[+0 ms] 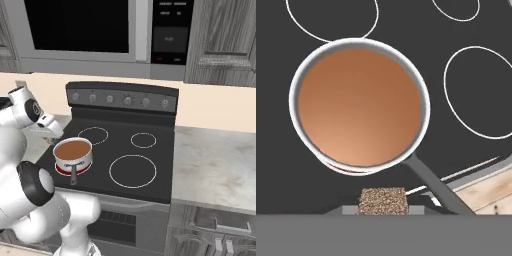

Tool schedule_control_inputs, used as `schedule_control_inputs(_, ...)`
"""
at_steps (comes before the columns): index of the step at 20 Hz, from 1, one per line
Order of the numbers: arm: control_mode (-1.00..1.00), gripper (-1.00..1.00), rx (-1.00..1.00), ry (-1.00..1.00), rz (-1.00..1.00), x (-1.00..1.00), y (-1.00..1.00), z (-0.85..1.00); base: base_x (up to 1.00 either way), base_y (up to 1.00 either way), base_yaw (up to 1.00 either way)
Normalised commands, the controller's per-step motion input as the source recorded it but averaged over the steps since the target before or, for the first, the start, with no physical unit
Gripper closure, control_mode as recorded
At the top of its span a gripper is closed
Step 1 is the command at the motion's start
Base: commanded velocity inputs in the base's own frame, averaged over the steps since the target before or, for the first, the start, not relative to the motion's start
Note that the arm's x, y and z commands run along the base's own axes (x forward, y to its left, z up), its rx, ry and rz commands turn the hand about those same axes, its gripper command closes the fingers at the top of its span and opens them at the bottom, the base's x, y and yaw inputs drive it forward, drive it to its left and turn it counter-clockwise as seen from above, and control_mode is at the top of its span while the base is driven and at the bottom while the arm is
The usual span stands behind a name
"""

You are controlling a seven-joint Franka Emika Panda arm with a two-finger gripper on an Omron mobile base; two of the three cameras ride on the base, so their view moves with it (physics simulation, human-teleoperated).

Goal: Pick up the sugar cube(s) and place them in the saucepan with hot chocolate.

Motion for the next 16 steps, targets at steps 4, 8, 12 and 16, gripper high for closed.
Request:
schedule_control_inputs(4, -1.00, 1.00, 0.12, 0.00, 0.00, 0.28, -0.54, -0.04, 0.00, 0.00, 0.00)
schedule_control_inputs(8, -1.00, 1.00, 0.09, 0.01, 0.00, 0.31, -0.09, -0.18, 0.00, 0.00, 0.00)
schedule_control_inputs(12, -1.00, 1.00, 0.08, 0.02, 0.03, 0.36, -0.07, -0.38, 0.00, 0.00, 0.00)
schedule_control_inputs(16, -1.00, 1.00, 0.02, 0.03, 0.04, 0.38, 0.00, -0.22, 0.00, 0.00, 0.00)
